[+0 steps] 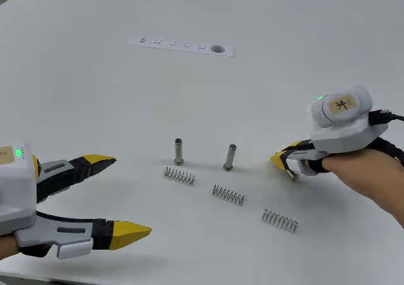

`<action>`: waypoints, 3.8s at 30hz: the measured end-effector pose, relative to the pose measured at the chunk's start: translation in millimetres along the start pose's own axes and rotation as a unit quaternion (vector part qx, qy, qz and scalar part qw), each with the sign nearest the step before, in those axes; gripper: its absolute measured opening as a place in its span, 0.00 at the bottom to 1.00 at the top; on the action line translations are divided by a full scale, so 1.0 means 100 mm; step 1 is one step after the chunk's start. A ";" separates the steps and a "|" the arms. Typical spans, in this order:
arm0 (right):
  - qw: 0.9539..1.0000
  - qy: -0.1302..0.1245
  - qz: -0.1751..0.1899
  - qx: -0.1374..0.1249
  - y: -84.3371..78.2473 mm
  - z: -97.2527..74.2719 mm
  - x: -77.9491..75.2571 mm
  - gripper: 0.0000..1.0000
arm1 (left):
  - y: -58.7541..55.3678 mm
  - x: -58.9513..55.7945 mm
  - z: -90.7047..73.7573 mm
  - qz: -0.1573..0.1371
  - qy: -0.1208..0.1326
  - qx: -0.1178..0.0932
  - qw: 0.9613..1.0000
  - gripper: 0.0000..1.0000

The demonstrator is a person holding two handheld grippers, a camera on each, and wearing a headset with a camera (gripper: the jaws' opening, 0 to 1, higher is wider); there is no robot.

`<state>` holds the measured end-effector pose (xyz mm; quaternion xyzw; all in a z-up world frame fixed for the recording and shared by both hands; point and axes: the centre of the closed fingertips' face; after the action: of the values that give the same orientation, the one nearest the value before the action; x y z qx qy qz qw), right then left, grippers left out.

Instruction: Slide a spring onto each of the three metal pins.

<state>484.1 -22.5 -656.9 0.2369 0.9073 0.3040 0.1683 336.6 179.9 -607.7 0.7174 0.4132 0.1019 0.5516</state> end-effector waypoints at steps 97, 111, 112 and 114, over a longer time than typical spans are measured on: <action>0.997 -0.026 0.037 -0.059 0.09 -0.51 0.07 0.08 | 0.15 -0.03 -0.04 0.021 0.002 -0.008 1.000 0.82; 0.998 -0.013 -0.004 -0.068 0.06 -0.54 0.08 0.09 | 0.15 -0.04 -0.03 0.023 0.000 -0.005 1.000 0.81; 0.998 -0.013 -0.005 -0.067 0.05 -0.54 0.08 0.09 | 0.14 -0.04 -0.03 0.023 0.000 -0.005 1.000 0.81; 0.998 -0.010 -0.011 -0.065 0.04 -0.54 0.08 0.09 | 0.14 -0.04 -0.03 0.023 0.000 -0.005 1.000 0.81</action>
<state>454.9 -40.8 -614.3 0.2183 0.8864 0.3581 0.1961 339.1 177.9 -592.9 0.7242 0.3960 0.1167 0.5524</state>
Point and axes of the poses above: the centre of the closed fingertips' face, and the gripper's own axes: z roughly forward along the fingers, x roughly to its left, y roughly out of its top, and after that the axes turned 12 degrees about -z, right-handed
